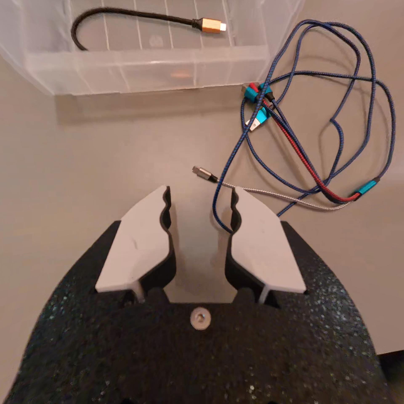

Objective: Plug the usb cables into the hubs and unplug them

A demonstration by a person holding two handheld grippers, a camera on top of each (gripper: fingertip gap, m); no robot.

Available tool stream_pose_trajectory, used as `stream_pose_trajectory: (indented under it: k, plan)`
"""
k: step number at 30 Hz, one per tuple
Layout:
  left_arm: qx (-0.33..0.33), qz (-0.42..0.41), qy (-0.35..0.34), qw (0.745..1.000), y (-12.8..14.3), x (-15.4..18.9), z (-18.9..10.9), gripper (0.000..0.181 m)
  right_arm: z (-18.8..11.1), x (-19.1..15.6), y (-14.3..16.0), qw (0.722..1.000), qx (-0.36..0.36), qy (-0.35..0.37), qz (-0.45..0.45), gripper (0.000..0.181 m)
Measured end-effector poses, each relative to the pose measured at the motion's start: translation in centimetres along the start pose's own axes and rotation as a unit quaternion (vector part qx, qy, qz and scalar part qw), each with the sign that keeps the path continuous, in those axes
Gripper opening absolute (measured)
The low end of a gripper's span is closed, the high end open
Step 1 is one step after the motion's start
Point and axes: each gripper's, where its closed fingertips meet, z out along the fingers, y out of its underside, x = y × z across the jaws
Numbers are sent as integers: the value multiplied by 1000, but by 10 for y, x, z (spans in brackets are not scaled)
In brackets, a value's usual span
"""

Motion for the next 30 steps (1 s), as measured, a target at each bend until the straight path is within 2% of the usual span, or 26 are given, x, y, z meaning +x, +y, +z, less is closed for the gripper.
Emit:
stream_pose_trajectory:
  k: [3,6,8,11,13,15,16,18,20,22,23,25,27,30]
  plan:
    - [-14,-20,32,999,5,8,9,54,2,-2,-1,1000,-3,-3,-5,60]
    - [11,3,71,997,-9,31,13,53,3,-3,-2,1000,-3,-4,-7,60]
    - [11,22,64,998,-17,39,21,54,3,-4,-1,1000,-5,-5,-6,60]
    - [-26,35,58,997,-19,48,44,52,4,-4,1,1000,-9,-5,-6,60]
    - [-44,58,99,992,-18,73,50,25,4,-4,1,1000,-11,-5,-8,60]
    - [-64,83,147,984,-8,112,50,0,3,-4,1,1000,-14,-4,-11,60]
    - [-75,105,156,979,-2,130,49,0,3,-3,1,1000,-14,-4,-10,60]
    - [-68,147,207,965,6,174,41,15,1,-2,1,1000,-12,-3,-9,60]
    - [-50,165,288,942,9,218,22,30,0,-1,2,1000,-12,0,-7,60]
    - [-40,188,347,918,8,245,-1,45,-2,1,3,1000,-12,2,-6,60]
    - [-28,204,377,903,4,254,-15,46,-2,1,3,1000,-12,3,-6,60]
    - [-3,235,431,871,-6,263,-47,48,-3,2,3,1000,-11,4,-5,60]
    - [4,273,443,854,-14,251,-63,49,-3,2,3,1000,-11,3,-5,60]
    - [6,345,351,871,-25,198,-53,45,-1,1,3,1000,-13,1,-9,60]
